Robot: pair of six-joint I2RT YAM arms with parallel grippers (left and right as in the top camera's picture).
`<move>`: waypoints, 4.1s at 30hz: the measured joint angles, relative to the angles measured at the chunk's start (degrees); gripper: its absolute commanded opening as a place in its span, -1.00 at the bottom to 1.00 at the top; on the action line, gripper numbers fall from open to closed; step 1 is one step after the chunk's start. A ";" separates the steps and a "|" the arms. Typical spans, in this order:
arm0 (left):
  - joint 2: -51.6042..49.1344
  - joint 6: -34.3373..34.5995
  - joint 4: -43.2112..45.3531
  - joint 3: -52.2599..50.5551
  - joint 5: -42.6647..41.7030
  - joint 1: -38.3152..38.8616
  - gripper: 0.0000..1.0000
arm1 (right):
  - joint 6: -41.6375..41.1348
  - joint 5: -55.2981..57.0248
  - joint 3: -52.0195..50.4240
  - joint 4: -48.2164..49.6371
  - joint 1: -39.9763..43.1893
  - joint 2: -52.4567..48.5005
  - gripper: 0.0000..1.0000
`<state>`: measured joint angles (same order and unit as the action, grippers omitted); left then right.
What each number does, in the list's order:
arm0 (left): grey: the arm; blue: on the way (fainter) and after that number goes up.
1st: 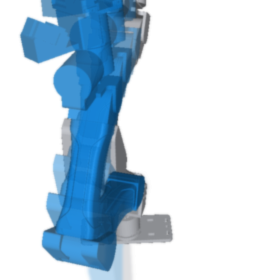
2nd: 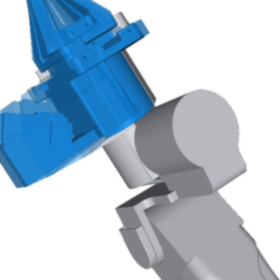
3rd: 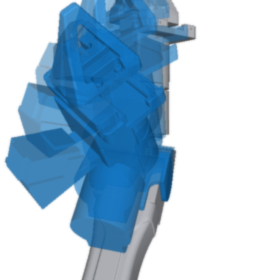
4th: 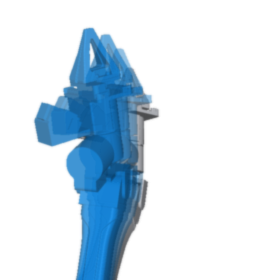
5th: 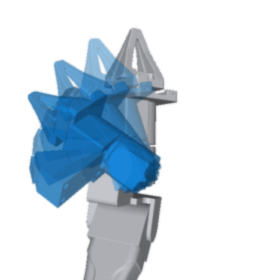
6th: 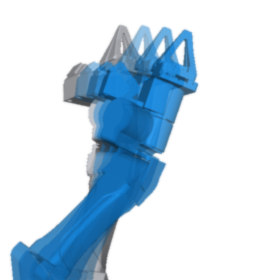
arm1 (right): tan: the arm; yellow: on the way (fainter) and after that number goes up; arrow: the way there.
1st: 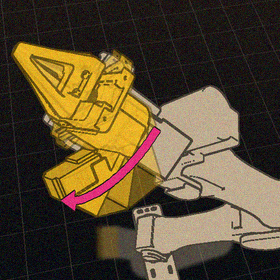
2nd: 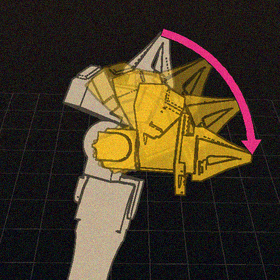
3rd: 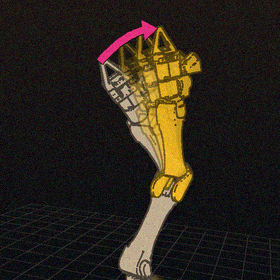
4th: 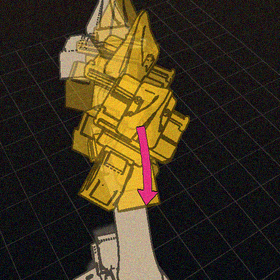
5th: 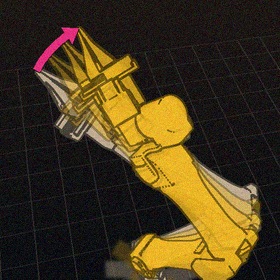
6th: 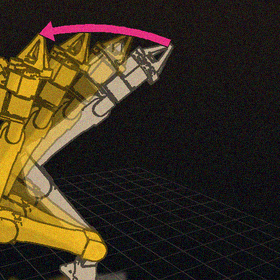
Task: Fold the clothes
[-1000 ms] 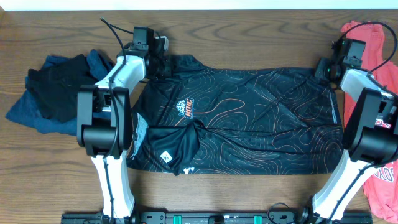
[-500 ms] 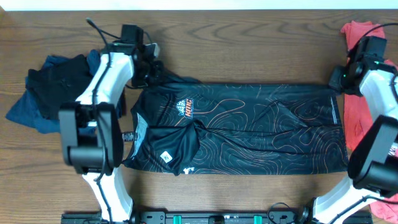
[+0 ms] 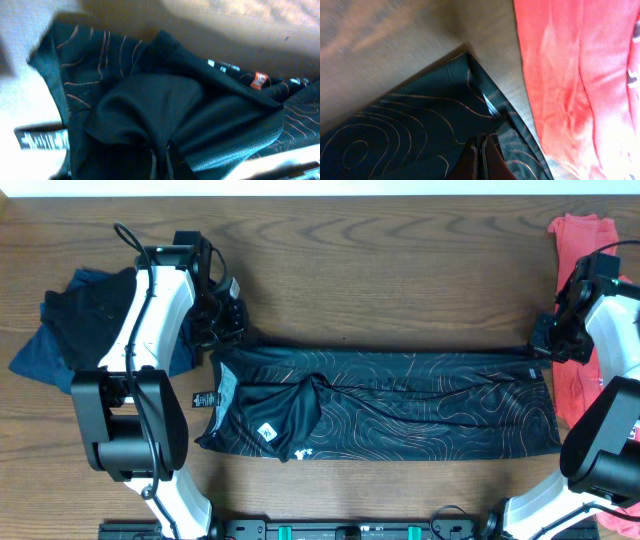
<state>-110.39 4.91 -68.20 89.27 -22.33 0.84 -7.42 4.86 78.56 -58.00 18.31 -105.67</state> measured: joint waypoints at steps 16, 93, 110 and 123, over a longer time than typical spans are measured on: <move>0.00 0.00 -5.09 -8.90 -0.85 0.33 -0.88 | -0.96 6.75 0.00 -4.63 0.02 0.00 -0.94; 1.70 5.62 10.97 -26.53 3.85 13.90 -0.45 | 2.36 5.07 -19.45 10.08 2.75 2.45 0.41; 4.37 10.78 18.18 -27.67 16.74 14.38 -0.43 | 5.16 -3.72 -24.98 19.87 7.37 5.73 0.28; 3.98 10.80 14.08 -27.69 16.26 14.32 -0.43 | 7.41 -6.38 -25.11 22.14 7.82 5.64 0.26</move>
<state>-106.41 15.70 -54.13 61.58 -6.07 15.16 -0.01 -1.52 53.45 -35.86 26.13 -100.03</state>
